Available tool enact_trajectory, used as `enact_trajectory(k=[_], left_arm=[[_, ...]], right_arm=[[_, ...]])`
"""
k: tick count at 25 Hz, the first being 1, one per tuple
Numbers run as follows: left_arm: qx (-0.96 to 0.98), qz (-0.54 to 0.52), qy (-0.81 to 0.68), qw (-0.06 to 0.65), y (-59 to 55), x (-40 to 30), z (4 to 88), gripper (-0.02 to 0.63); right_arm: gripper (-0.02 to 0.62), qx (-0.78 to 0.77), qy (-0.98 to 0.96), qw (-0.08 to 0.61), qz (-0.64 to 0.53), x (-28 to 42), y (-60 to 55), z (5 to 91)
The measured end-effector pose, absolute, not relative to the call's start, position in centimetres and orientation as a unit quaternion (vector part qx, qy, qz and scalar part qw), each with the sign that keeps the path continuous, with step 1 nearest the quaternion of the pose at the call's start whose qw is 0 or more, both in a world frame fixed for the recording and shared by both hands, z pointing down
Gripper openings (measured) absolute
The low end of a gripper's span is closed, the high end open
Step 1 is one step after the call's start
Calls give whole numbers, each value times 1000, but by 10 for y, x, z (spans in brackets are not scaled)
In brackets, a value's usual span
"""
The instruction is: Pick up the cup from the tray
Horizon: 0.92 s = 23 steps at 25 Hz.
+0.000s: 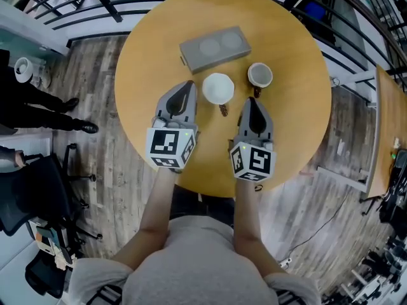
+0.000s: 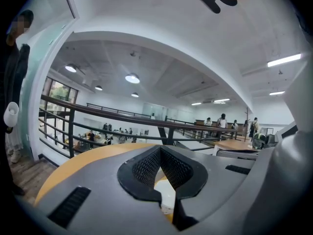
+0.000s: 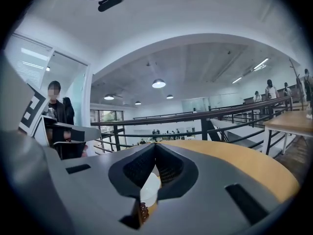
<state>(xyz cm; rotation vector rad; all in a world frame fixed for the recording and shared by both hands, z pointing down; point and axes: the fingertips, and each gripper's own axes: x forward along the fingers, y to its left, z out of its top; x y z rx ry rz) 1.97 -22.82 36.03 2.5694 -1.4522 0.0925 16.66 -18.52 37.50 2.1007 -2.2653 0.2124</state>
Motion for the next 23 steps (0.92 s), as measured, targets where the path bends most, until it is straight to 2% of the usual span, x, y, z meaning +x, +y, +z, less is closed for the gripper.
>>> enact_trajectory(k=[23], left_arm=[[873,29,-482,72,-221,20,338,8]], right_arm=[[8,678,-732,19,56,167,-182,355]])
